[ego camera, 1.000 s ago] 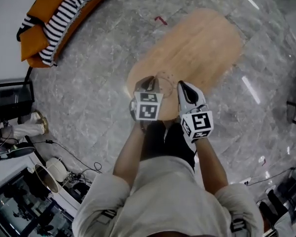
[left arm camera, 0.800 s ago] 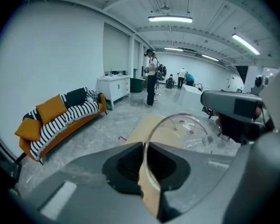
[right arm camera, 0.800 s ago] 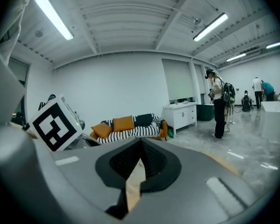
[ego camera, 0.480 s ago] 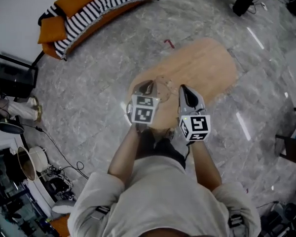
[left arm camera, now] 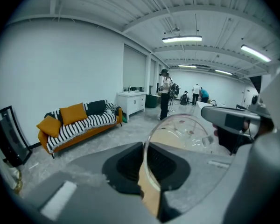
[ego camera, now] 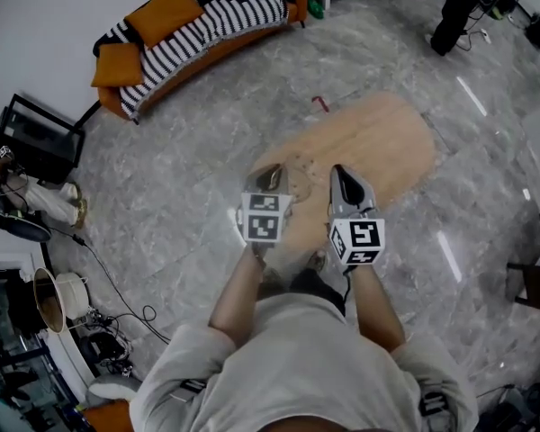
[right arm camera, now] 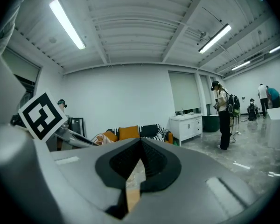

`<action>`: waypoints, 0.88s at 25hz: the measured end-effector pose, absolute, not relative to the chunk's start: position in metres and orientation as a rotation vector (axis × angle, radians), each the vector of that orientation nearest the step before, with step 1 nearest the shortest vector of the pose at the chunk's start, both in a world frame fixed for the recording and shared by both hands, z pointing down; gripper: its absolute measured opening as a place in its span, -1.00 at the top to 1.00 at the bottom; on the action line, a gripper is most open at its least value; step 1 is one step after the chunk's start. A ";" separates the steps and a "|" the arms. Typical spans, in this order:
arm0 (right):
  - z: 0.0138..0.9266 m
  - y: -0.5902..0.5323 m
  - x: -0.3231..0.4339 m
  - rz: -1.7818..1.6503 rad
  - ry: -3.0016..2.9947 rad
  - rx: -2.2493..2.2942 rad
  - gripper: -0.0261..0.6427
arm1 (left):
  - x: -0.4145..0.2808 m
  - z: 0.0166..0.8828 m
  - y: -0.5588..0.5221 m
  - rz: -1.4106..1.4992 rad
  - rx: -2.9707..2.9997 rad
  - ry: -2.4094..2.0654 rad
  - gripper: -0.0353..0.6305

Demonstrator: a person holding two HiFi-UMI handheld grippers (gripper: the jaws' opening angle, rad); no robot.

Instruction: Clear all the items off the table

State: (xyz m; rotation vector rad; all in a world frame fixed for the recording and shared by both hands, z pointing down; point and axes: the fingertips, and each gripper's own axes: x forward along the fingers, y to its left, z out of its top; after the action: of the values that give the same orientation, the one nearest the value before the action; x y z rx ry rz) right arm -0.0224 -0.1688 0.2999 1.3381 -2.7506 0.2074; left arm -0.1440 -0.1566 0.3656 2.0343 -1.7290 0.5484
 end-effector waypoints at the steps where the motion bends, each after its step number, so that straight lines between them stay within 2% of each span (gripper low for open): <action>1: 0.300 -0.164 -0.023 0.204 -2.743 1.348 0.90 | -0.146 0.365 -0.152 0.543 2.040 -1.726 0.76; 18: 0.283 -0.049 -0.046 0.002 -2.537 1.629 0.90 | -0.180 0.347 -0.056 0.314 2.151 -1.608 0.76; 22: 0.283 -0.019 -0.031 -0.015 -2.518 1.642 0.90 | -0.170 0.352 -0.031 0.315 2.159 -1.578 0.76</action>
State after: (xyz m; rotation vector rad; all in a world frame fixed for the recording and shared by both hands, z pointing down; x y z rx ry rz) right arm -0.0315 -0.0192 0.2833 1.6416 -2.5182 -0.0149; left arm -0.1700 -0.0311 0.3519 2.1587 -1.5781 0.3152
